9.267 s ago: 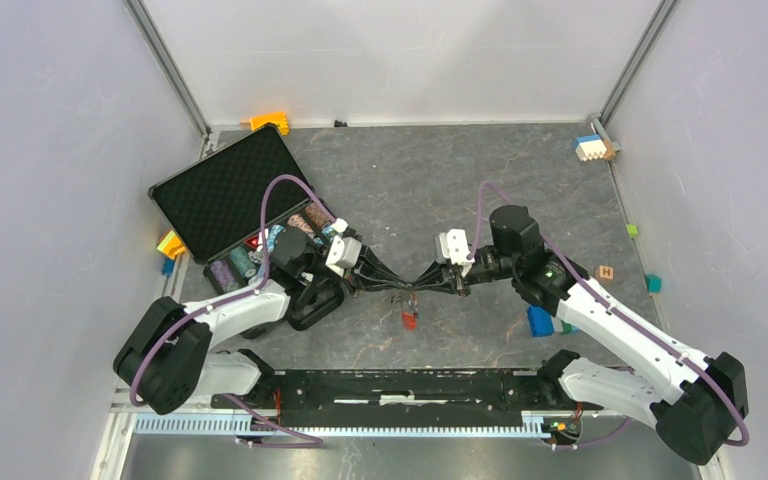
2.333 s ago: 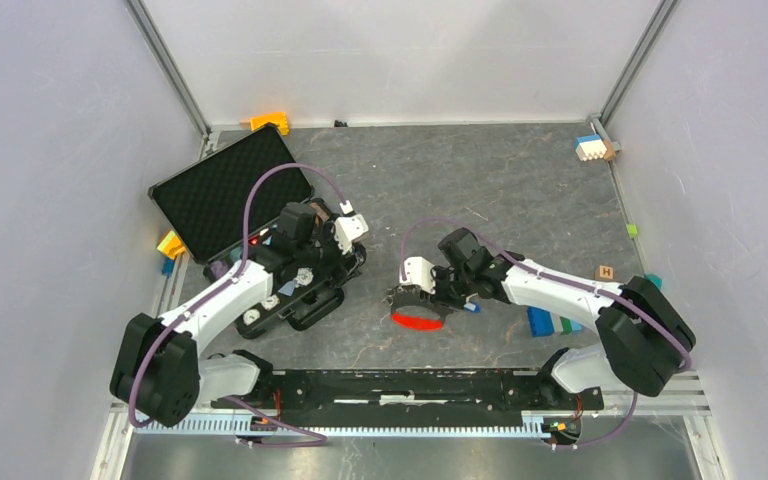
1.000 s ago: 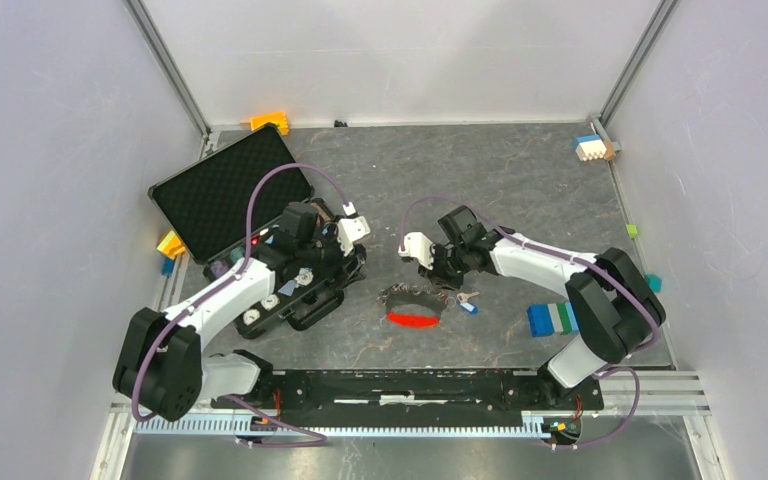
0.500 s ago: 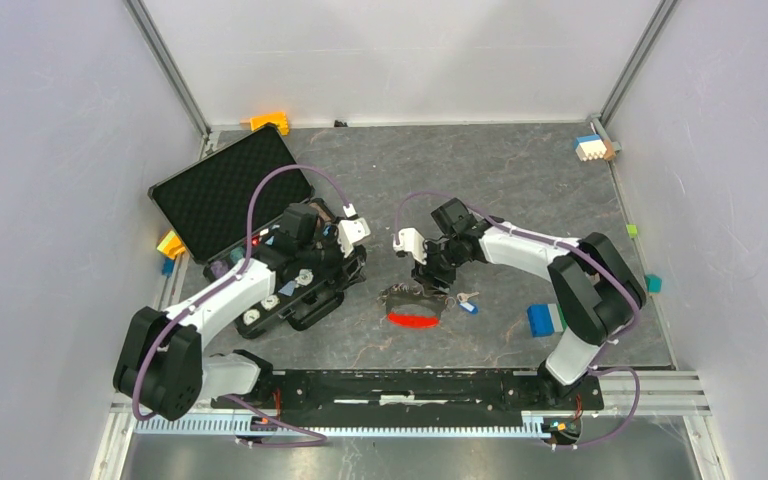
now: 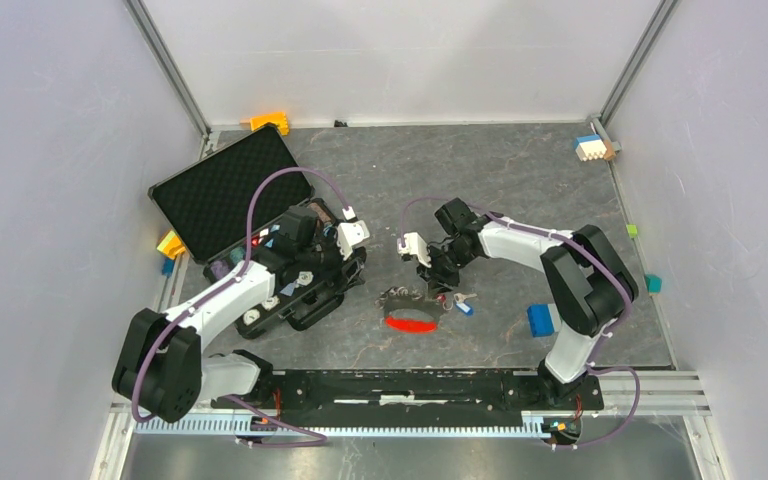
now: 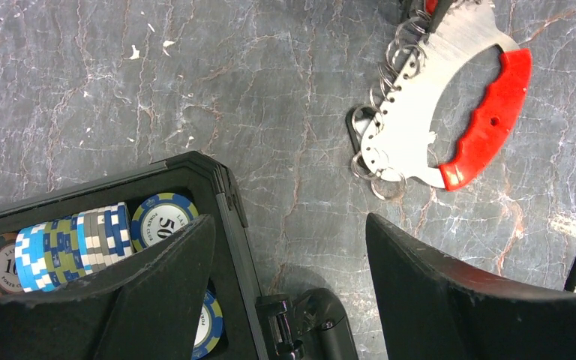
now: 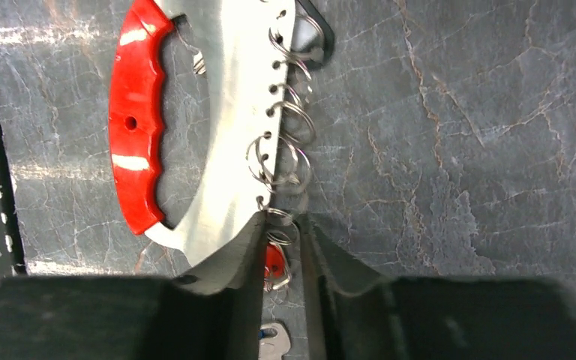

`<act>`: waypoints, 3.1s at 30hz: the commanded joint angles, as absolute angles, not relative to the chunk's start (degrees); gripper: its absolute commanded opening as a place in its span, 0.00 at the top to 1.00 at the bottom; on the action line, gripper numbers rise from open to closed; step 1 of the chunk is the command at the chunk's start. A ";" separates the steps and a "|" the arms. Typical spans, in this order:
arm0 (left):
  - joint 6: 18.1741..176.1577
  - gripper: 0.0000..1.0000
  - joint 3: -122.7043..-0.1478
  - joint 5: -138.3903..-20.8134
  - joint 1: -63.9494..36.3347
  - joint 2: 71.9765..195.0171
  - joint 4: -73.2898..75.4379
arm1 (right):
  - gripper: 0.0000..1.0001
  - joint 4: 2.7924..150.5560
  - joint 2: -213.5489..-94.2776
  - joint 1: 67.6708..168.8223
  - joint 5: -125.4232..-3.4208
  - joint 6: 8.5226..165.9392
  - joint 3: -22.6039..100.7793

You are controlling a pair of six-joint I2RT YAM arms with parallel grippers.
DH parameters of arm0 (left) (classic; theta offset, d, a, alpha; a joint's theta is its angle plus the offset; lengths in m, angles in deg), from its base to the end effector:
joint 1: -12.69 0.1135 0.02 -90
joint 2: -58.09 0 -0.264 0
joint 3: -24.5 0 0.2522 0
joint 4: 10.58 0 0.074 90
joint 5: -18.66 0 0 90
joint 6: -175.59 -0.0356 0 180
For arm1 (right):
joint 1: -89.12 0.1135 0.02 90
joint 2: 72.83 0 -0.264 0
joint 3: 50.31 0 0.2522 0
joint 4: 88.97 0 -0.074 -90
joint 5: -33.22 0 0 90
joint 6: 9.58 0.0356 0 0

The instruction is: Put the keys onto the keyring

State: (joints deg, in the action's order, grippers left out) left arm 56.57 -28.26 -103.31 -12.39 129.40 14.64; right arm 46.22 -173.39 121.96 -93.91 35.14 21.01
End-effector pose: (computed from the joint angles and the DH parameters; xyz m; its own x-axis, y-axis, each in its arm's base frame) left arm 0.2182 -0.1229 0.2113 -0.2054 0.5505 -0.8091 0.9212 0.3879 0.0300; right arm 0.2543 0.1897 0.1514 -0.1622 -0.7789 -0.6058 -0.9763 0.0375 0.2131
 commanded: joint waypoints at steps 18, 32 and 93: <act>54.89 0.19 -30.18 -105.49 -12.11 130.98 12.58 | 0.97 42.19 -163.58 119.27 -96.79 32.48 22.29; 56.81 0.19 -29.61 -105.09 -12.12 129.99 12.47 | 0.49 40.06 -161.81 119.53 -94.25 21.49 14.31; 55.50 0.19 -30.49 -106.71 -12.09 131.72 13.59 | 1.00 41.55 -161.10 120.76 -92.49 25.03 21.56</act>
